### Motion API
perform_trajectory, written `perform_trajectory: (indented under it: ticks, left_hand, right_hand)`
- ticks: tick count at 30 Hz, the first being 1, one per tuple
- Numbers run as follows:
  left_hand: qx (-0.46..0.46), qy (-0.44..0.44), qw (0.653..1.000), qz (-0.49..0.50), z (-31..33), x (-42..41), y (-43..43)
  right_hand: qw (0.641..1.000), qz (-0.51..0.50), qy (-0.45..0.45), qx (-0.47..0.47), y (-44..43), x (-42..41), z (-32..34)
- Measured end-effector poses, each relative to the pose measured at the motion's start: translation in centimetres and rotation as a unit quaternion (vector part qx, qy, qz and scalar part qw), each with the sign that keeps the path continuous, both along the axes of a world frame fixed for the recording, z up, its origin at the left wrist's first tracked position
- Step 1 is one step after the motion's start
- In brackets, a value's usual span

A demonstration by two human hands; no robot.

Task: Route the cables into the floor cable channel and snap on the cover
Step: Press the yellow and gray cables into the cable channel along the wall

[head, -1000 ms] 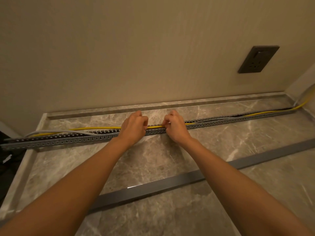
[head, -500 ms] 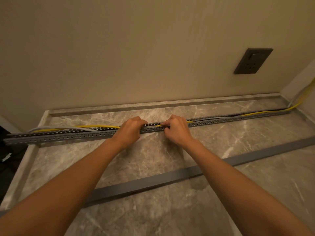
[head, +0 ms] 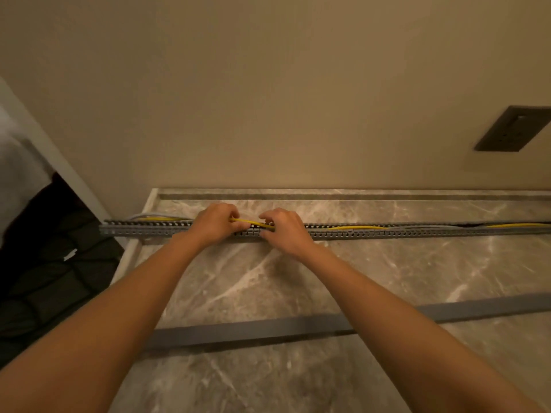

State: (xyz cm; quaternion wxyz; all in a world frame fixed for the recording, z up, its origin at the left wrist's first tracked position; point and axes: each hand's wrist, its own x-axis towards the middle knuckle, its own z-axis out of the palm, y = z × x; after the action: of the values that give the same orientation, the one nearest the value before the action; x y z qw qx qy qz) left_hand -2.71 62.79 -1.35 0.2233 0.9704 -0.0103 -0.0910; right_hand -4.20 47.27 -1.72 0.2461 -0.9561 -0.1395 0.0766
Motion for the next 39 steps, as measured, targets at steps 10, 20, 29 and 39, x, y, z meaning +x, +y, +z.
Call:
perform_trajectory:
  ticks: [10, 20, 29, 39]
  left_hand:
    - [0.004, -0.043, 0.998, -0.050, 0.4, 1.1, 3.0]
    - [0.077, -0.125, 0.985, -0.087, 0.3, -0.1, 2.5]
    - [0.126, -0.203, 0.953, -0.187, -1.9, -1.3, 2.6]
    - [-0.127, -0.108, 0.984, 0.061, 0.8, 0.8, 4.9]
  right_hand:
    - [0.995, -0.060, 0.003, 0.080, 1.2, 1.0, -0.8]
    - [0.997, -0.053, -0.027, 0.045, 1.2, 0.6, -1.1]
    - [0.994, 0.010, -0.089, -0.058, 1.4, 0.0, -1.8]
    - [0.998, -0.017, -0.043, 0.032, 4.9, 0.3, 0.2]
